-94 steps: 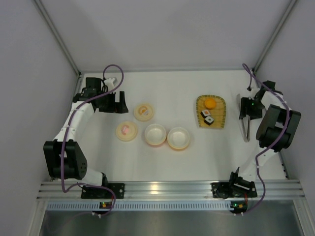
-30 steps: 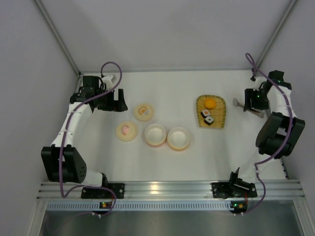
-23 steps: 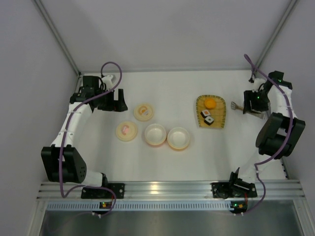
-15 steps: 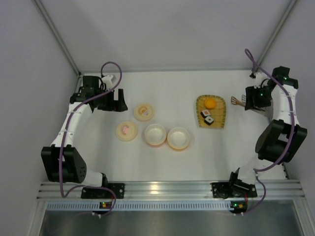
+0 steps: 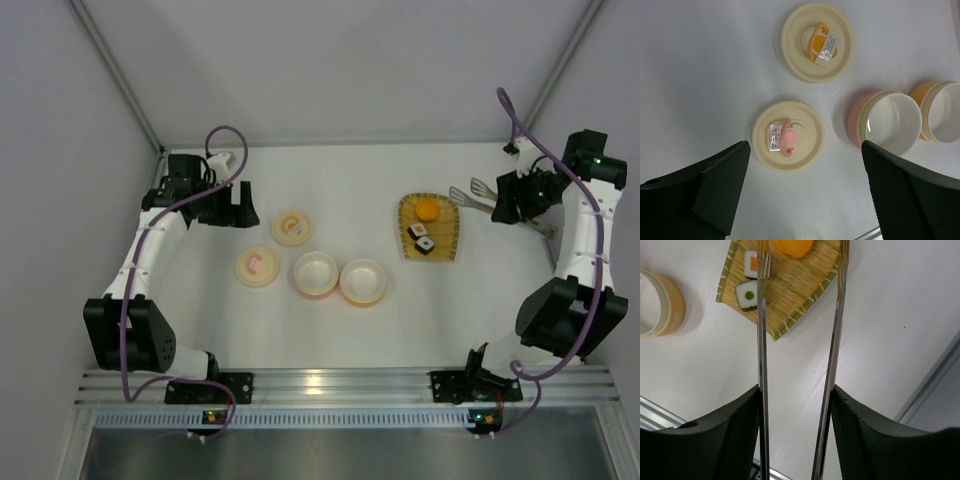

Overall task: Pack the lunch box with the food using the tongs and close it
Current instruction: Pick up the clamp at the center of the board, then pick up the fake food from the plate.

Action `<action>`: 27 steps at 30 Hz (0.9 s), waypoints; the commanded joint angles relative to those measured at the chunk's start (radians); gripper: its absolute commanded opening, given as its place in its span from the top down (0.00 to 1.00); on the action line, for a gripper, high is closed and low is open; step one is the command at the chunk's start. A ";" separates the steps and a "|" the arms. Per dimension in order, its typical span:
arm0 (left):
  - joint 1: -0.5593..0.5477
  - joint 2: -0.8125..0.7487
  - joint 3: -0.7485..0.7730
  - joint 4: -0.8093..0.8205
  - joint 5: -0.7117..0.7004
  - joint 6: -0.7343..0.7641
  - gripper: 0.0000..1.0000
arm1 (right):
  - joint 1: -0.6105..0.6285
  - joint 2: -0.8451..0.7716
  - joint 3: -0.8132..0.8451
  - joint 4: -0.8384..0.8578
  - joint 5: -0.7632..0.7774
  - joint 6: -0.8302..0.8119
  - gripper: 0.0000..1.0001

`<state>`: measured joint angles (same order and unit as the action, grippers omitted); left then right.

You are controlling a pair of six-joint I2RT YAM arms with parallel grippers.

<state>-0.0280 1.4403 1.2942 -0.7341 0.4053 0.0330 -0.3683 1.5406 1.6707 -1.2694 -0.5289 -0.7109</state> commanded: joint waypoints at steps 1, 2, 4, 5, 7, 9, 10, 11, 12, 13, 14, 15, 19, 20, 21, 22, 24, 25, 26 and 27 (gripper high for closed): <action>0.005 -0.034 0.043 -0.022 0.030 0.018 0.02 | 0.014 -0.048 -0.037 -0.087 -0.068 -0.088 0.46; 0.005 -0.035 0.043 -0.024 0.030 0.018 0.02 | 0.019 -0.054 -0.049 -0.088 -0.062 -0.100 0.45; 0.005 -0.034 0.047 -0.024 0.036 0.018 0.02 | 0.025 -0.060 -0.081 -0.096 -0.063 -0.113 0.45; 0.005 -0.035 0.047 -0.027 0.040 0.016 0.02 | 0.028 -0.065 -0.089 -0.111 -0.066 -0.128 0.46; 0.005 -0.032 0.047 -0.028 0.049 0.016 0.02 | 0.037 -0.069 -0.120 -0.125 -0.077 -0.140 0.45; 0.005 -0.026 0.047 -0.037 0.059 0.022 0.02 | 0.045 -0.077 -0.155 -0.124 -0.080 -0.147 0.45; 0.005 -0.024 0.053 -0.042 0.064 0.025 0.02 | 0.049 -0.080 -0.170 -0.113 -0.079 -0.144 0.45; 0.005 -0.020 0.056 -0.047 0.064 0.031 0.02 | 0.055 -0.086 -0.181 -0.108 -0.077 -0.145 0.45; 0.005 -0.018 0.059 -0.054 0.064 0.033 0.02 | 0.058 -0.089 -0.202 -0.105 -0.077 -0.145 0.45; 0.005 -0.017 0.060 -0.059 0.064 0.036 0.02 | 0.066 -0.092 -0.212 -0.102 -0.075 -0.145 0.45; 0.005 -0.017 0.060 -0.062 0.066 0.038 0.02 | 0.072 -0.096 -0.230 -0.094 -0.075 -0.144 0.45; 0.005 -0.017 0.060 -0.062 0.066 0.039 0.02 | 0.077 -0.096 -0.239 -0.093 -0.074 -0.142 0.45; 0.005 -0.011 0.057 -0.068 0.067 0.038 0.02 | 0.110 -0.102 -0.285 -0.055 -0.054 -0.119 0.45; 0.005 -0.011 0.056 -0.068 0.069 0.035 0.02 | 0.117 -0.102 -0.292 -0.045 -0.048 -0.105 0.45; 0.005 -0.012 0.054 -0.068 0.070 0.034 0.02 | 0.124 -0.102 -0.304 -0.036 -0.036 -0.098 0.45; 0.005 -0.011 0.053 -0.064 0.072 0.033 0.02 | 0.135 -0.100 -0.310 -0.018 -0.031 -0.090 0.45; 0.005 -0.006 0.054 -0.064 0.076 0.033 0.02 | 0.153 -0.096 -0.322 -0.004 -0.014 -0.072 0.45; 0.005 -0.004 0.057 -0.065 0.078 0.031 0.02 | 0.157 -0.094 -0.325 0.007 -0.007 -0.064 0.45; 0.005 -0.003 0.060 -0.067 0.076 0.031 0.02 | 0.161 -0.091 -0.330 0.025 0.004 -0.050 0.45; 0.005 0.000 0.062 -0.068 0.075 0.031 0.02 | 0.163 -0.088 -0.333 0.034 0.010 -0.045 0.45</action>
<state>-0.0280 1.4406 1.3159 -0.7910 0.4564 0.0555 -0.2226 1.4815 1.3403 -1.2999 -0.5243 -0.7769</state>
